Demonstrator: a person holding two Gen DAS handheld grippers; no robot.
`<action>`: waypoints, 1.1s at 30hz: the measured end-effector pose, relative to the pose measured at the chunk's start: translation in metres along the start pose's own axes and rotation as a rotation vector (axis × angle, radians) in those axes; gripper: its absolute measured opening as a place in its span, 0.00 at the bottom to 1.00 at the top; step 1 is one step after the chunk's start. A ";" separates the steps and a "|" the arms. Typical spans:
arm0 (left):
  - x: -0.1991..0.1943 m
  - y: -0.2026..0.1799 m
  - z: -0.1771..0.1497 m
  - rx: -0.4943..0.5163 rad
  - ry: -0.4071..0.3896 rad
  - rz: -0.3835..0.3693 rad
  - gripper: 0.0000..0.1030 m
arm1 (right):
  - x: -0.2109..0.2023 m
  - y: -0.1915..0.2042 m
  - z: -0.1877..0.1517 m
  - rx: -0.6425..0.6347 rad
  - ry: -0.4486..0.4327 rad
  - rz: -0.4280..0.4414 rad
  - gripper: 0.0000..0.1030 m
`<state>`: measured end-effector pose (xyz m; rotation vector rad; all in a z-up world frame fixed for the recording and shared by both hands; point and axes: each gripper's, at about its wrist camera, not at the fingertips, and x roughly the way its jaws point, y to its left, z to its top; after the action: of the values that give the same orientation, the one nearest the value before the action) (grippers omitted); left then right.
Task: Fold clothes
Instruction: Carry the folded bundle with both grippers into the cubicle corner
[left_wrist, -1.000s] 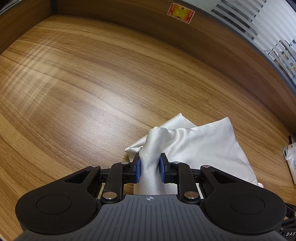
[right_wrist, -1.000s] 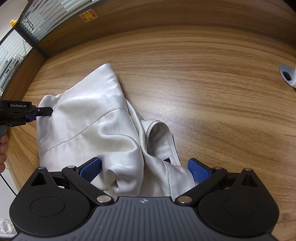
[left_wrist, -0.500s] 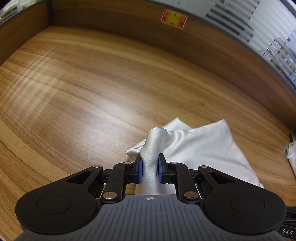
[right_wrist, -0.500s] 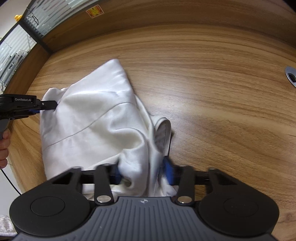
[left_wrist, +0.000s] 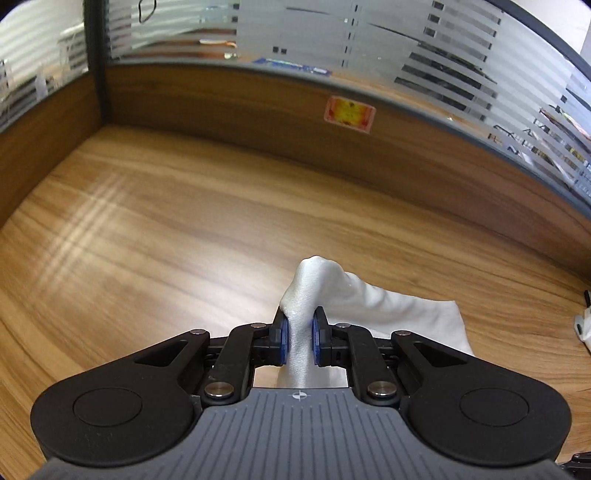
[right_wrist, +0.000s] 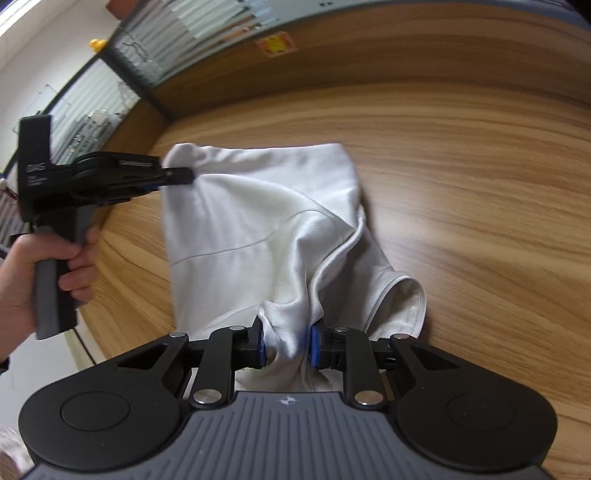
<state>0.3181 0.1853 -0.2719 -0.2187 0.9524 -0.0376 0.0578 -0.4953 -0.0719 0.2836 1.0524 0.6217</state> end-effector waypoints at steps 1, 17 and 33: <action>0.001 0.006 0.005 0.009 -0.003 0.002 0.14 | 0.004 0.006 0.004 -0.005 -0.002 0.002 0.23; 0.063 0.141 0.125 0.168 0.056 -0.035 0.14 | 0.121 0.134 0.043 0.157 -0.077 -0.018 0.23; 0.133 0.229 0.208 0.202 0.062 0.047 0.14 | 0.247 0.216 0.096 0.165 -0.032 -0.050 0.24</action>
<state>0.5491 0.4270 -0.3084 -0.0090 1.0084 -0.0977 0.1533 -0.1676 -0.0957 0.4086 1.0789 0.4848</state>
